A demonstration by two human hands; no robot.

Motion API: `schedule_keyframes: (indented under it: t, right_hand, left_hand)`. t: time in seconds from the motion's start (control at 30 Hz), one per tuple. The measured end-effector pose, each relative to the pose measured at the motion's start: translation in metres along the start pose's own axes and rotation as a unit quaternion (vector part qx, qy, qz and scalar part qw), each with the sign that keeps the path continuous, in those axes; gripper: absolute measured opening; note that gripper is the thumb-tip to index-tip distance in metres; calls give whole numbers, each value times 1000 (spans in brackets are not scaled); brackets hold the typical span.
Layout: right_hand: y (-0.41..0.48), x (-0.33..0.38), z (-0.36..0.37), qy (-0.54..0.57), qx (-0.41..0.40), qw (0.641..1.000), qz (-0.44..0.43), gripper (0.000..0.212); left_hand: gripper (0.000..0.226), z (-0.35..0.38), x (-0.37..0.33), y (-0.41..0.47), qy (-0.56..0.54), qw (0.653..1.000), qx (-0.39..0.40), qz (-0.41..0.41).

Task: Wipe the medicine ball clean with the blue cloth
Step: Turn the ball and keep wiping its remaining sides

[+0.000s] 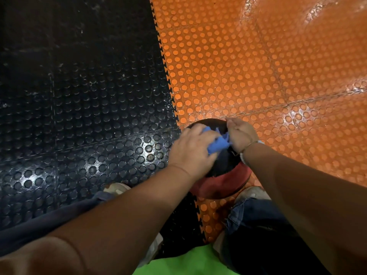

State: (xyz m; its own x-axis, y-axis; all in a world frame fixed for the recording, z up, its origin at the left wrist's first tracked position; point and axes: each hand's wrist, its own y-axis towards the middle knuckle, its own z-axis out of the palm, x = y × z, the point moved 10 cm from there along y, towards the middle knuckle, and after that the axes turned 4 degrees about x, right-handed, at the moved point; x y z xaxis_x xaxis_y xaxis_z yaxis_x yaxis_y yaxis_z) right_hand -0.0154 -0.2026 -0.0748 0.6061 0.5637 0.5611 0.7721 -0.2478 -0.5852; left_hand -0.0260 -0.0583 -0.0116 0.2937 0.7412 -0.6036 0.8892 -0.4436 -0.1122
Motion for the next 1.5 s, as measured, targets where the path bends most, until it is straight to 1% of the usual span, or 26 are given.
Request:
schedule_keyframes:
  t: [0.03,0.07,0.13,0.17,0.2,0.3,0.33,0.37,0.47,0.5,0.6,0.63,0.67,0.7,0.77,0.8,0.83,0.93,1.0,1.07,1.13,1.17,1.27,1.33,1.43,1.5]
  right_hand:
    - [-2,-4,-2,-4,-9,1000,9,39]
    - [-3,-7,-3,-9,-13,1000,13,41]
    - [-3,-10,-6,-9,-23,1000,12,41]
    - [-3,-11,-7,-7,-30,999,14,41]
    - [-3,-11,-9,-4,-37,999,18,40]
    - [-2,-14,-12,8,-50,998,31,40]
    - [-2,-16,-12,14,-53,998,39,40]
    - [-2,-18,-13,20,-58,997,50,40]
    - [-1,-28,-13,41,-79,992,93,40]
    - [-2,-29,-13,49,-88,990,102,40]
    - [-9,-37,-14,61,-110,986,109,38]
    - [-12,-41,-14,64,-110,986,109,38]
    - [-15,-44,-14,67,-109,986,107,39]
    - [-17,-46,-14,70,-110,986,107,40]
    - [-19,-47,-17,64,-115,985,109,40]
    - [-19,-45,-18,57,-115,986,106,40]
    - [-20,-41,-18,48,-116,988,95,39]
    - [-33,-15,-17,8,-130,991,-6,43]
    - [-41,0,-13,-21,-120,989,-80,54]
    - [-39,2,-11,-15,-102,990,-92,48]
    - [-35,2,-8,-22,-92,991,-91,38]
    - [-35,5,-6,-34,-94,991,-91,38]
    - [-39,9,-3,-63,-122,987,-90,51]
    - [-44,9,-5,-59,-134,984,-99,59]
    - [-46,8,-3,-79,-131,982,-107,60]
    - [-46,11,1,-89,-139,980,-111,59]
  left_hand:
    - [31,-1,20,3,-1,999,-5,-38]
    - [28,-3,45,4,-12,994,-13,-106]
    - [22,-8,86,1,-56,969,-32,-240]
    - [20,-8,85,0,-69,964,-39,-255]
    - [20,-8,69,1,-78,969,-42,-232]
    - [23,3,0,-6,-54,996,-35,-64]
    - [24,0,-2,-5,-43,997,-40,-43]
    - [24,-3,10,-1,-35,997,-40,-62]
    - [22,-12,67,0,-64,968,-60,-233]
    - [21,-14,64,-1,-68,969,-63,-230]
    - [21,-2,0,-9,-41,997,-35,-47]
    - [23,0,-3,-10,-32,999,-29,-24]
    - [25,-2,9,-7,-32,998,-22,-53]
    - [25,-2,31,-3,-37,992,-17,-119]
    - [23,-7,79,-4,-60,961,-32,-267]
    - [21,-7,89,-8,-62,953,-40,-294]
    - [20,-8,84,-9,-66,956,-45,-281]
    - [12,-5,35,-12,-64,988,-59,-126]
    - [13,-6,38,-7,-59,993,-38,-95]
    - [17,-5,69,4,-53,987,-9,-150]
    - [22,-3,99,7,-79,966,13,-247]
    - [23,-2,99,7,-95,959,14,-266]
    - [24,-4,60,13,-76,979,3,-192]
    - [24,-3,55,13,-101,981,11,-164]
    - [23,4,92,13,-164,951,48,-260]
    - [16,3,96,18,-133,952,62,-267]
